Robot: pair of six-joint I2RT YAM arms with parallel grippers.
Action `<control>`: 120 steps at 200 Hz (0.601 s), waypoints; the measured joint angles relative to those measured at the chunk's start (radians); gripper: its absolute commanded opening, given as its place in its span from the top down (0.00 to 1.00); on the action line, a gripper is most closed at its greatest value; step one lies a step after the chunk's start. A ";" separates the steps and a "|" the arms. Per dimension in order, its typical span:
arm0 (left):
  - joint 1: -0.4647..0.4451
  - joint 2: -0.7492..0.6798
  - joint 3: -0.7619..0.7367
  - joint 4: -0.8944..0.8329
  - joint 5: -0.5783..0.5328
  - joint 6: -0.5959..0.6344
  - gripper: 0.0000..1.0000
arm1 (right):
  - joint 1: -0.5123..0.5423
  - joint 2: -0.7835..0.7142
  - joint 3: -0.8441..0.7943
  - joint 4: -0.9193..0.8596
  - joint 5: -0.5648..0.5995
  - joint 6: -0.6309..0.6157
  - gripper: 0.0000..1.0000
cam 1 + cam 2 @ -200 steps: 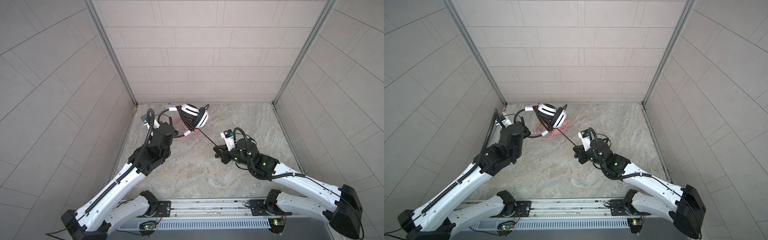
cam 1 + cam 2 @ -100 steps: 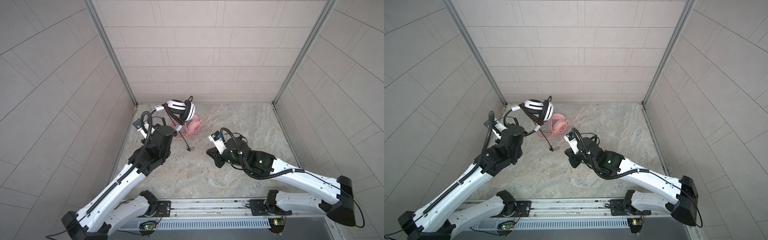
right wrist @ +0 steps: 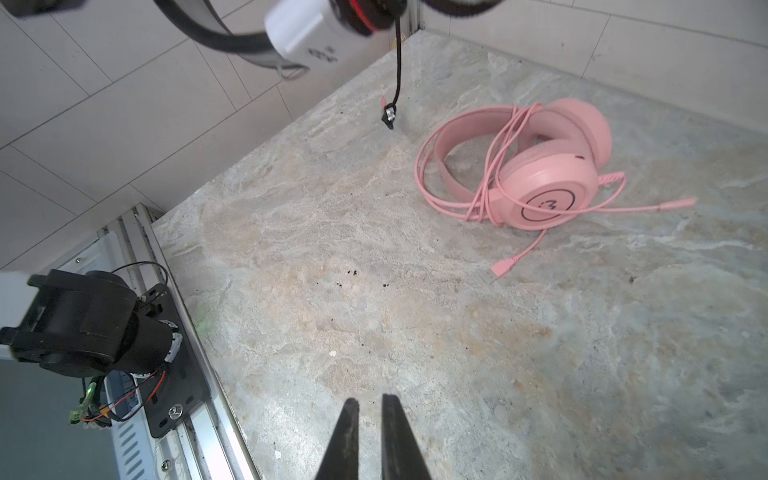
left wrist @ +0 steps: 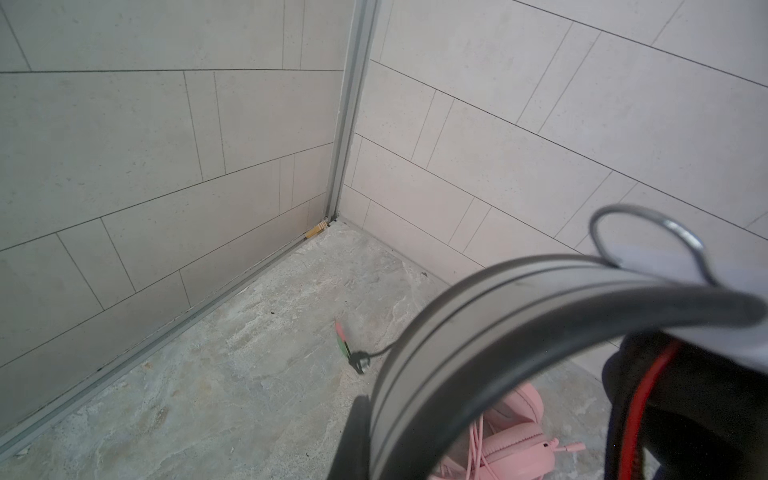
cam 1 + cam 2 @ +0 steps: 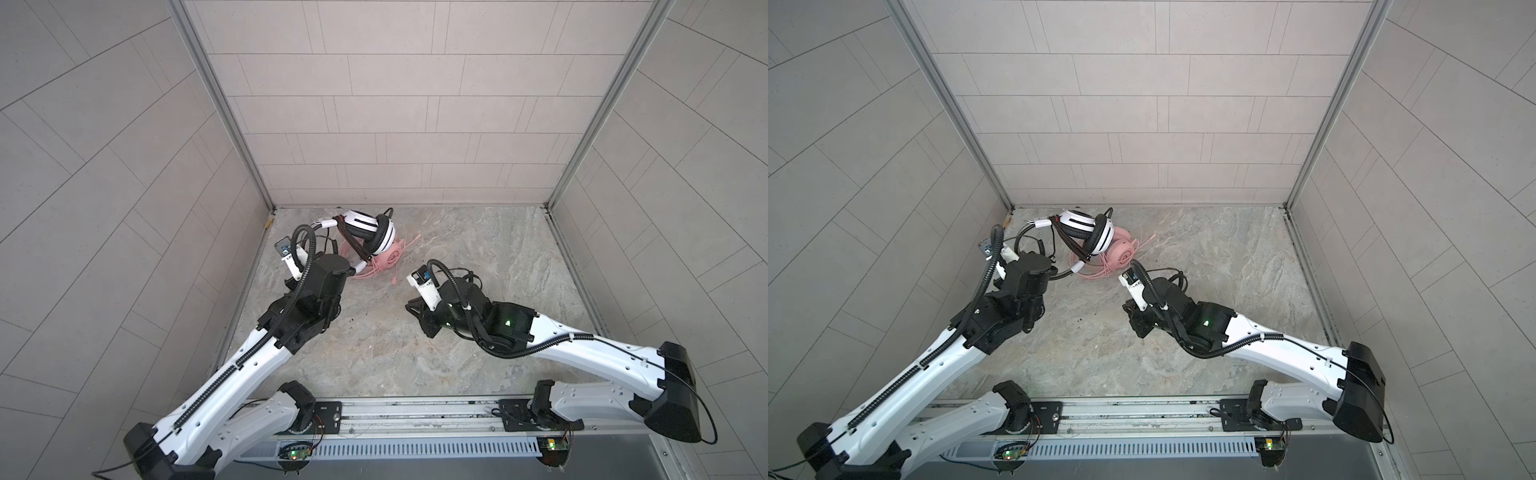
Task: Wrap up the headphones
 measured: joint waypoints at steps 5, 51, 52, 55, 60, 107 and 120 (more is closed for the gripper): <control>0.000 -0.001 0.013 0.000 0.012 0.018 1.00 | -0.003 0.001 -0.013 0.011 -0.001 0.005 0.79; 0.000 -0.029 0.140 0.026 0.175 0.127 1.00 | -0.106 -0.006 -0.148 0.171 -0.059 0.053 0.49; 0.000 -0.031 0.142 0.027 0.181 0.128 1.00 | -0.112 -0.006 -0.153 0.176 -0.061 0.050 0.49; 0.000 -0.037 0.145 0.029 0.193 0.129 1.00 | -0.122 -0.006 -0.162 0.188 -0.071 0.053 0.48; 0.000 -0.045 0.148 0.033 0.211 0.129 1.00 | -0.140 -0.006 -0.175 0.206 -0.082 0.055 0.47; 0.000 -0.058 0.187 0.031 0.360 0.098 1.00 | -0.221 0.068 -0.180 0.370 -0.166 0.035 0.38; 0.000 -0.053 0.197 0.023 0.395 0.087 1.00 | -0.229 0.121 -0.156 0.415 -0.189 0.030 0.38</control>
